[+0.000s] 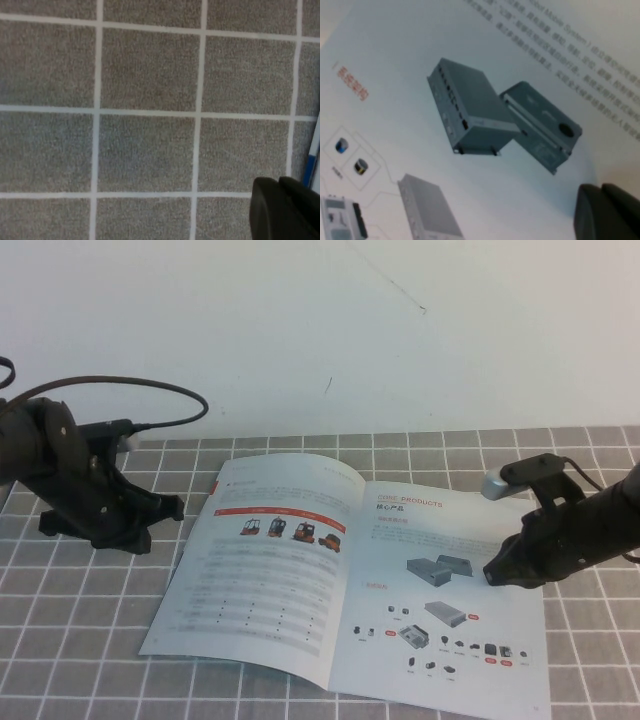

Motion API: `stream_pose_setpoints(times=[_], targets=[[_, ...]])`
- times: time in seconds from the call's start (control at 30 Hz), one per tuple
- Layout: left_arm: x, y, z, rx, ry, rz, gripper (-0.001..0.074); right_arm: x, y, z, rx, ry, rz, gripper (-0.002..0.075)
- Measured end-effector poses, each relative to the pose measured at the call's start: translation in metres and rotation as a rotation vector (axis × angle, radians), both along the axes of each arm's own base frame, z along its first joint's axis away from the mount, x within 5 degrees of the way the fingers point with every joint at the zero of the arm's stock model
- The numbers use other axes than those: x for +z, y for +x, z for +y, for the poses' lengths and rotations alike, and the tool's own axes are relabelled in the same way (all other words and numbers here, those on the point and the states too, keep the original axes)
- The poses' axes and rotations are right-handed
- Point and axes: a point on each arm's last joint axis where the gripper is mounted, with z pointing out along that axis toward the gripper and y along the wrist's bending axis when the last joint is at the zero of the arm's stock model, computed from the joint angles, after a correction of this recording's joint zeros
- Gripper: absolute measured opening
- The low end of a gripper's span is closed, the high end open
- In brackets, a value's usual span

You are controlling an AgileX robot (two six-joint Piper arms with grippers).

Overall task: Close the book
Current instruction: 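Close the open booklet and leave it lying on the table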

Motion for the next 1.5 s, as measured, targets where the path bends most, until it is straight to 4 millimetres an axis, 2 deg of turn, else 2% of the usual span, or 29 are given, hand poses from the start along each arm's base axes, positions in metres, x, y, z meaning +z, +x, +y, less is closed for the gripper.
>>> stream_pose_setpoints(times=[0.27, 0.67, 0.87, 1.17, 1.4, 1.5], targets=[[-0.020, 0.006, -0.006, 0.007, -0.068, 0.020, -0.0004, -0.003, 0.002, 0.001, 0.003, 0.000, 0.007, -0.0003], [-0.024, 0.012, -0.011, -0.007, -0.101, -0.013, -0.0004, -0.004, 0.003, 0.001, 0.007, 0.000, 0.008, -0.0003], [-0.031, 0.013, -0.025, -0.088, -0.055, -0.017, -0.0004, -0.004, 0.003, 0.001, 0.007, 0.000, 0.008, -0.0003], [-0.031, 0.008, -0.059, -0.146, -0.084, -0.015, -0.0004, -0.008, 0.003, 0.001, 0.008, -0.001, 0.021, -0.0003], [-0.029, -0.002, -0.105, -0.192, -0.269, 0.004, -0.0004, -0.008, 0.004, 0.001, 0.009, 0.000, 0.023, -0.0002], [-0.018, -0.006, -0.124, -0.234, -0.349, -0.042, -0.0004, -0.009, 0.004, 0.001, 0.009, -0.001, 0.025, -0.0002]])
